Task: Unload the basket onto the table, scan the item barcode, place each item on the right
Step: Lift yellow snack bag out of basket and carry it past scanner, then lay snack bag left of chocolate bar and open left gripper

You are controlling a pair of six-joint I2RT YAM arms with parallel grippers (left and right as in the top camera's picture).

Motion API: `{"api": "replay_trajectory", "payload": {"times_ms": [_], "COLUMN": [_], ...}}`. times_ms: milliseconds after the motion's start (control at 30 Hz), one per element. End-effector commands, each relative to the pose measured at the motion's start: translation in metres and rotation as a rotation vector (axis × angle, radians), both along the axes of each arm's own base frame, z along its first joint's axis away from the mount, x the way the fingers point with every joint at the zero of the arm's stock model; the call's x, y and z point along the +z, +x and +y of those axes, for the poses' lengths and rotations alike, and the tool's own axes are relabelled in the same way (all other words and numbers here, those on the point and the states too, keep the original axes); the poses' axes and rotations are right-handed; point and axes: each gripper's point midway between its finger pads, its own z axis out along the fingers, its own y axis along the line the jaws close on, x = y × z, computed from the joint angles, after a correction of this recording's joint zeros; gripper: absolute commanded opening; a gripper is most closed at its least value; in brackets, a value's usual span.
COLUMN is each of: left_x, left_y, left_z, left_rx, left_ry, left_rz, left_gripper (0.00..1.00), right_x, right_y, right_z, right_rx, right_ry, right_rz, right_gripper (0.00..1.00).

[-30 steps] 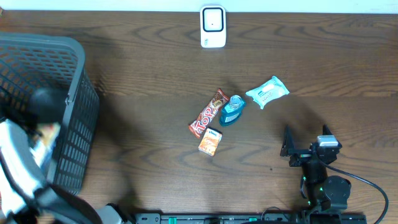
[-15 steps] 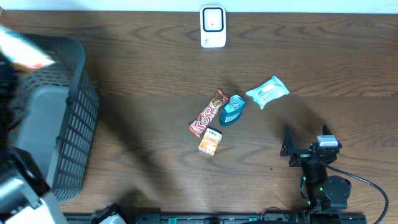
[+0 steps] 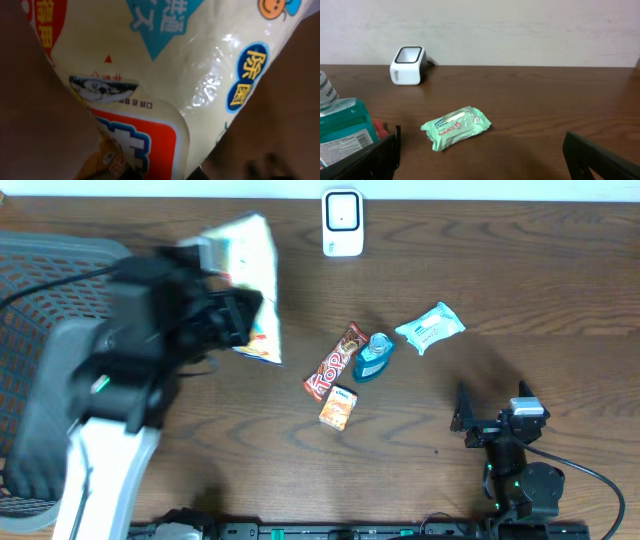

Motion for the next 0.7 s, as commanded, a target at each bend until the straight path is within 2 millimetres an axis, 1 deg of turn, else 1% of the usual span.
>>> {"api": "replay_trajectory", "payload": {"times_ms": [0, 33, 100, 133, 200, 300, 367, 433, 500, 567, 667], "left_x": [-0.067, -0.081, -0.116, -0.130, -0.162, -0.205, -0.226, -0.241, -0.251, -0.257, -0.259], "left_y": [0.024, 0.027, 0.033, 0.036, 0.040, 0.043, 0.042, 0.039, 0.035, 0.033, 0.033], "left_z": [-0.018, -0.027, -0.045, -0.049, -0.055, -0.057, -0.058, -0.062, -0.066, -0.069, -0.067], "left_rx": [-0.017, -0.040, -0.080, -0.084, -0.071, -0.026, -0.021, -0.032, -0.046, -0.053, -0.031], "left_ry": [0.212, 0.224, 0.260, 0.277, 0.315, 0.373, 0.405, 0.425, 0.440, 0.459, 0.503], "left_rz": [0.118, 0.150, 0.229, 0.262, 0.335, 0.437, 0.481, 0.515, 0.534, 0.541, 0.532], "left_gripper": [0.07, 0.07, 0.07, 0.07, 0.07, 0.07, 0.07, 0.07, 0.07, 0.07, 0.08], "right_x": [0.000, 0.000, 0.000, 0.000, 0.000, 0.000, 0.000, 0.000, 0.000, 0.000, 0.000], "right_y": [0.000, 0.000, 0.000, 0.000, 0.000, 0.000, 0.000, 0.000, 0.000, 0.000, 0.000], "right_z": [0.001, 0.001, 0.001, 0.001, 0.001, 0.001, 0.001, 0.001, 0.001, 0.001, 0.001], "right_rx": [0.003, 0.003, 0.003, 0.003, 0.003, 0.003, 0.003, 0.003, 0.003, 0.002, 0.003], "right_ry": [0.013, 0.013, 0.013, 0.013, 0.013, 0.013, 0.013, 0.013, 0.013, 0.013, 0.013], "right_rz": [0.000, 0.000, 0.000, 0.000, 0.000, 0.000, 0.000, 0.000, 0.000, 0.000, 0.000], "right_gripper": [0.99, 0.99, 0.99, 0.99, 0.99, 0.99, 0.99, 0.99, 0.99, 0.99, 0.99]}}
